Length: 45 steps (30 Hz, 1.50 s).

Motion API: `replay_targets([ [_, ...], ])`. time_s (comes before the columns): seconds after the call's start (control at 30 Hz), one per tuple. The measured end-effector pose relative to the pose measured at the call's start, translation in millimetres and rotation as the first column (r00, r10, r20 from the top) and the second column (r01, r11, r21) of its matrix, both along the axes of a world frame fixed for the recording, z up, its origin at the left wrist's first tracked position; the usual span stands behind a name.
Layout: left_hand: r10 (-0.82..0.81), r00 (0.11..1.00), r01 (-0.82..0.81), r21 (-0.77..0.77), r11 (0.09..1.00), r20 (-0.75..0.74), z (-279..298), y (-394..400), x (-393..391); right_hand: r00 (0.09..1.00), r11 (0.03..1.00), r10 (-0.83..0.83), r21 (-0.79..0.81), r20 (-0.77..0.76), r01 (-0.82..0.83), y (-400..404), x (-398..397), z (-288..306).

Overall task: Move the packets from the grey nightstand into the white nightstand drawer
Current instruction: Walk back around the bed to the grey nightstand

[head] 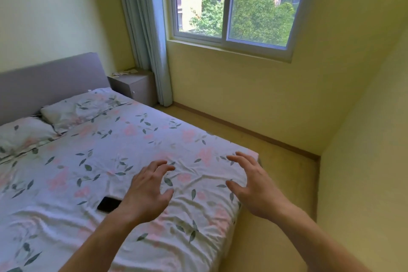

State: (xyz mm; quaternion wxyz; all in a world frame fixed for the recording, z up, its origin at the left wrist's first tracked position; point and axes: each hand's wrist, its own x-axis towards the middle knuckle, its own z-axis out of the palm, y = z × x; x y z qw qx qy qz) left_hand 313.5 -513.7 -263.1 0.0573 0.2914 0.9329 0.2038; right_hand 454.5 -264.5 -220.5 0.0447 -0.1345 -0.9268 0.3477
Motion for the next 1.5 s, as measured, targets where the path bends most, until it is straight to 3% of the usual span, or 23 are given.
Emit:
replay_targets([
  [0.33,-0.218,0.976,0.219,0.047,0.975,-0.026,16.7,230.8,-102.4,0.983,0.983,-0.182,-0.012,0.02,0.182,185.1,-74.6,-3.5],
  [0.53,-0.25,0.967,0.253,0.065,0.965,-0.04,13.0,361.6,-159.5,0.984,0.984,-0.177,-0.033,0.025,0.178,300.7,-134.8,-16.1],
  [1.0,-0.091,0.995,0.091,0.005,0.996,-0.051,32.5,588.8,-291.5,1.0,0.998,-0.019,-0.06,-0.005,0.019,563.0,-291.0,8.6],
  [1.5,-0.024,1.0,0.024,0.018,1.0,-0.014,-0.7,840.2,-473.0,1.0,1.0,-0.013,0.004,0.018,0.013,828.0,-450.2,-1.4],
])
